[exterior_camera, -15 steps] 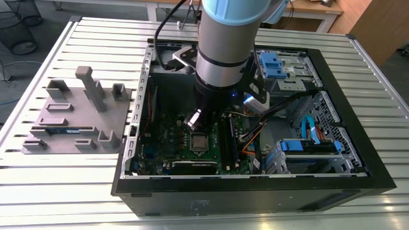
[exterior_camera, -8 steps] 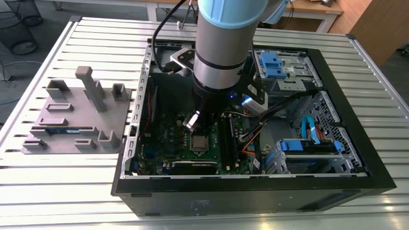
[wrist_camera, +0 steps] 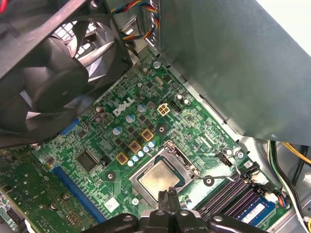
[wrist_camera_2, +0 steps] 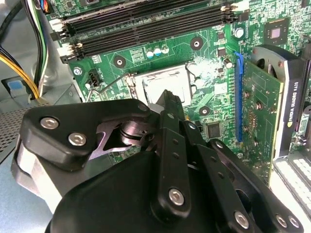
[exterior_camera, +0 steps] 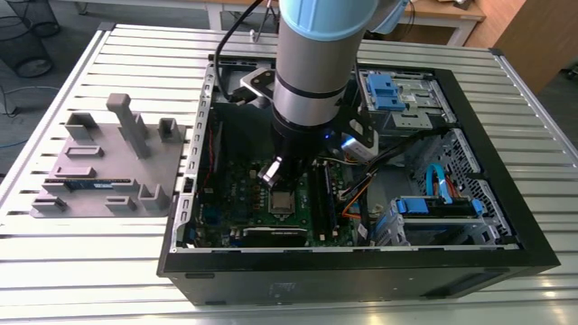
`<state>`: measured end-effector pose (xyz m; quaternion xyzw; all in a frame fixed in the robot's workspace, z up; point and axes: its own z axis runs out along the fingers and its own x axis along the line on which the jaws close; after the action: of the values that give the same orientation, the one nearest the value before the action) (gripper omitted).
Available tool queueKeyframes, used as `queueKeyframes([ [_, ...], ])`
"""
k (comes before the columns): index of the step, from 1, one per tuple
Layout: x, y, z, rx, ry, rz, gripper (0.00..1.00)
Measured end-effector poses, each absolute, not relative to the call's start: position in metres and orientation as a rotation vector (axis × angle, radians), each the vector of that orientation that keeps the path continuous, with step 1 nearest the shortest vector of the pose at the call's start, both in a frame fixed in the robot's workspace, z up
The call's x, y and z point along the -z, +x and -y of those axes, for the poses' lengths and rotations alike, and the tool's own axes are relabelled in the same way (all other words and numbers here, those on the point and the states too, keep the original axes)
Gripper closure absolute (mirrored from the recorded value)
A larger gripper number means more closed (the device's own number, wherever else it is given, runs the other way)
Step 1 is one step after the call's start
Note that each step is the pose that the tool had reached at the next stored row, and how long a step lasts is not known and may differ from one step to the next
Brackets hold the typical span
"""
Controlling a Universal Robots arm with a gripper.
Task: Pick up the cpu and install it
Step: 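Close the cpu cover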
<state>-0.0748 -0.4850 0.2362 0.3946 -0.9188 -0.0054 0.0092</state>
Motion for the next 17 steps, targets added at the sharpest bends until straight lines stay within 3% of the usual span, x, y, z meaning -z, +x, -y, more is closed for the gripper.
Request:
queueKeyframes([
  [17, -0.2327, -0.0812, 0.4840, 0.016, 1.233, 2.871, 0.89],
])
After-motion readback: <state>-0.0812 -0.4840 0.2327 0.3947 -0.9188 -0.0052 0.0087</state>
